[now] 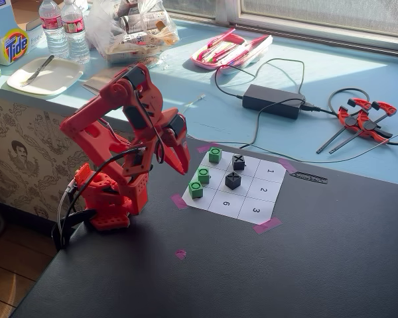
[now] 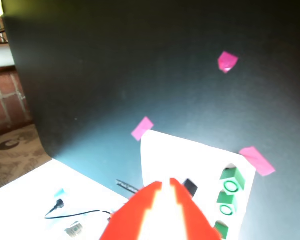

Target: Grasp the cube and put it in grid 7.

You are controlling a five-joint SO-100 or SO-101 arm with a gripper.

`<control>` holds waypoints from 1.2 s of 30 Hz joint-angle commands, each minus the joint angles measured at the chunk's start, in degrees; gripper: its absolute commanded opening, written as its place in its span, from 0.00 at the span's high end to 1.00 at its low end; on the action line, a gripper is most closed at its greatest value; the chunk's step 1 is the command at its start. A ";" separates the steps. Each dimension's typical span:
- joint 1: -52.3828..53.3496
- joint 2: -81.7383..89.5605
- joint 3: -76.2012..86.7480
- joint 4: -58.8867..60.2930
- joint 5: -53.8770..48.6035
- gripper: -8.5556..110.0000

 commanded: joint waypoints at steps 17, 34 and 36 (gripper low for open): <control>1.14 22.59 33.05 -15.91 -1.23 0.93; 1.32 30.41 56.25 -35.77 -4.22 0.93; 1.05 32.08 58.18 -36.47 -4.31 0.93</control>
